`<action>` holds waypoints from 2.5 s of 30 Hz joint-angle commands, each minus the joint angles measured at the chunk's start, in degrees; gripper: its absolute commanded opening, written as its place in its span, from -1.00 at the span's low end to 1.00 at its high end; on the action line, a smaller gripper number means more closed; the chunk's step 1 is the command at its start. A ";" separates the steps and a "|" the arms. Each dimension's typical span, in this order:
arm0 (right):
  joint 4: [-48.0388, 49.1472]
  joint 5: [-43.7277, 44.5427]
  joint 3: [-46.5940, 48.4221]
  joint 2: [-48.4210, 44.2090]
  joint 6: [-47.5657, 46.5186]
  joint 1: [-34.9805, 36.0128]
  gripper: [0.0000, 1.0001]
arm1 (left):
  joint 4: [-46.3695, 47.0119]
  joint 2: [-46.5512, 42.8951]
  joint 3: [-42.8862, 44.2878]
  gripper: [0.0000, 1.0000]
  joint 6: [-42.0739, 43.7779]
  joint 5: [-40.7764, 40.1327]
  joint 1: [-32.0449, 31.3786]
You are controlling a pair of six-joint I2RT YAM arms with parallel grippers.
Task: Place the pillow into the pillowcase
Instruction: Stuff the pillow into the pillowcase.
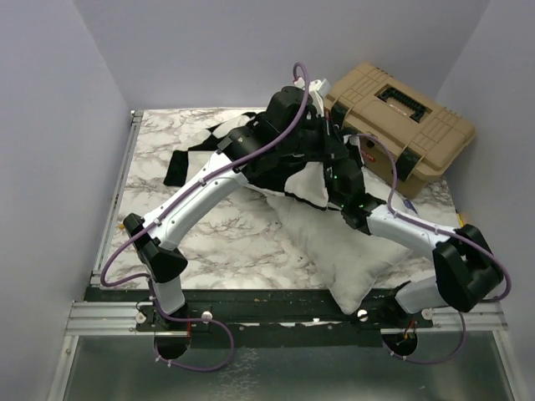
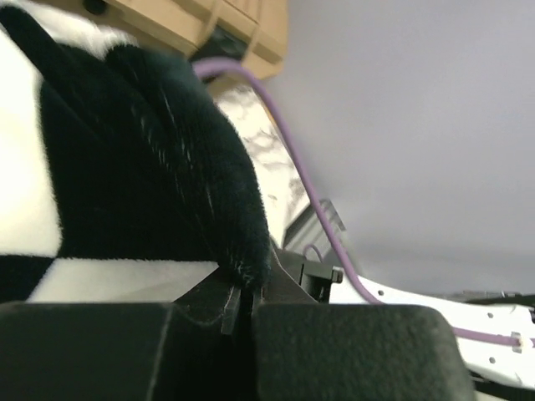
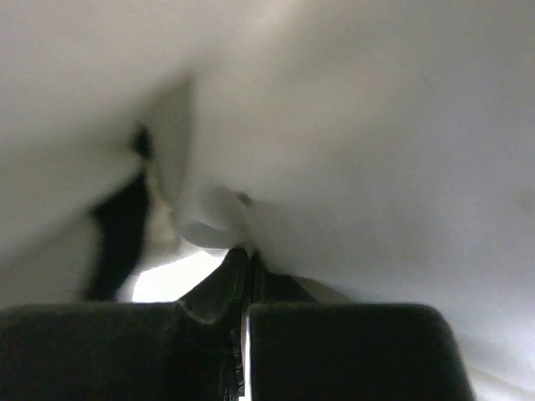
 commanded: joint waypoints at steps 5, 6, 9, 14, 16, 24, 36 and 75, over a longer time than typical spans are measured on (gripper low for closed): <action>4.78 -8.33 6.76 -2.48 5.59 -0.94 -1.00 | -1.82 -2.58 -4.51 -1.00 0.24 6.32 -8.53; 5.00 -8.82 6.23 -1.82 6.28 -1.01 -1.00 | -5.65 -2.69 -3.87 -1.00 2.44 3.13 -8.53; 7.25 -9.56 2.38 -0.44 9.82 -1.11 -1.00 | -16.73 -3.43 -0.92 -0.22 9.71 -12.24 -8.47; 11.30 -12.35 -1.41 3.39 14.34 -1.20 -1.00 | -25.42 -7.76 -2.61 0.55 18.87 -35.71 -7.88; 12.01 -13.52 -1.09 5.26 15.33 -1.21 -1.00 | -27.04 -10.41 -5.96 0.67 19.98 -42.01 -6.42; 11.79 -18.50 4.48 11.79 19.08 -2.43 -1.00 | -20.26 -25.89 -32.99 0.80 17.66 -38.13 5.42; 12.35 -23.33 6.08 11.12 24.63 -5.88 -1.00 | 22.10 -30.33 -71.55 0.60 11.61 -19.85 15.80; 12.67 -17.49 7.89 4.96 27.32 -7.74 -1.00 | 24.01 -34.77 -65.96 -1.00 21.71 -26.79 -0.62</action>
